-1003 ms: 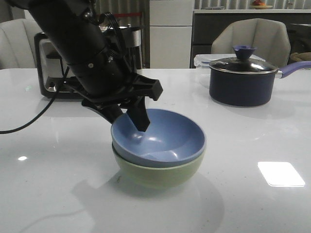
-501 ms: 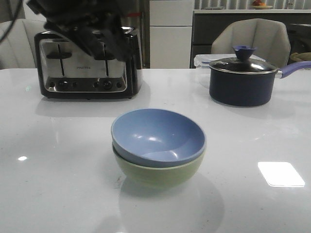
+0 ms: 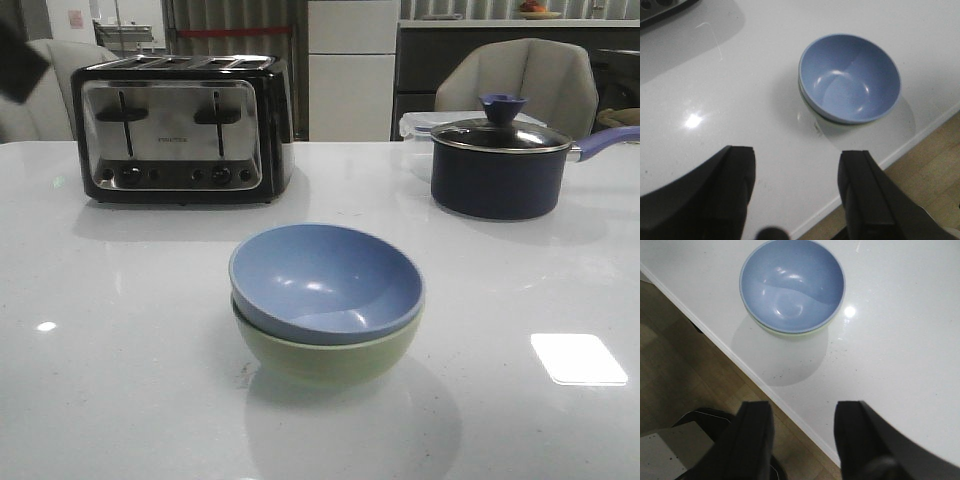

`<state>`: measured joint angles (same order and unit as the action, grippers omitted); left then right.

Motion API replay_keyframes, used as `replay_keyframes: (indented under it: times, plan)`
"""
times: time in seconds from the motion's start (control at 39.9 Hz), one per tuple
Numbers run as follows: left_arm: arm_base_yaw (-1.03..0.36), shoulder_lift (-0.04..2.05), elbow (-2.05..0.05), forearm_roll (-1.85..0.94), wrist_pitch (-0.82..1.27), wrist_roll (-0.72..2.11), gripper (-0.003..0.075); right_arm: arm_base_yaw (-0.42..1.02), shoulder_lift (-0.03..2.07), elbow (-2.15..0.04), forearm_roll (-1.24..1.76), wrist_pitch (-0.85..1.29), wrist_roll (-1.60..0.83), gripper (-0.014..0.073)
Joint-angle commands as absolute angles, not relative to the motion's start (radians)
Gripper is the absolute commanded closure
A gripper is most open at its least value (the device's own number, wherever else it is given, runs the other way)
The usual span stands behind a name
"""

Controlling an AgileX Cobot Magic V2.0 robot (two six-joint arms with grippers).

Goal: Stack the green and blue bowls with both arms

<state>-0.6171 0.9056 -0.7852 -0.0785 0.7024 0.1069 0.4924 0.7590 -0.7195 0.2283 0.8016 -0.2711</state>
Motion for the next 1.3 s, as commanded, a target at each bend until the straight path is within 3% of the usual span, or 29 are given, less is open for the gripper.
replay_keyframes:
  times: [0.0,0.23,0.58,0.7,1.05,1.28]
  plan:
    - [-0.626,0.806,-0.743,-0.081,0.656,0.108,0.0276,0.492,0.755,-0.746,0.233,0.752,-0.283,0.0181]
    - [-0.626,0.646,-0.656,-0.018,0.700,0.064,0.0276,0.491,0.755,-0.746,0.227,0.754,-0.282,0.0181]
    - [-0.613,0.629,-0.653,0.073,0.728,-0.038,0.0278,0.491,0.755,-0.746,0.137,0.755,-0.154,0.0181]
    - [-0.613,0.629,-0.653,0.073,0.728,-0.038,0.0335,0.491,0.755,-0.746,0.137,0.755,-0.154,0.0191]
    - [-0.613,0.629,-0.653,0.073,0.726,-0.038,0.0629,0.491,0.755,-0.746,0.137,0.755,-0.154,0.0533]
    - [-0.613,0.629,-0.653,0.064,0.728,-0.038,0.0627,0.491,0.755,-0.746,0.138,0.755,-0.154,0.0541]
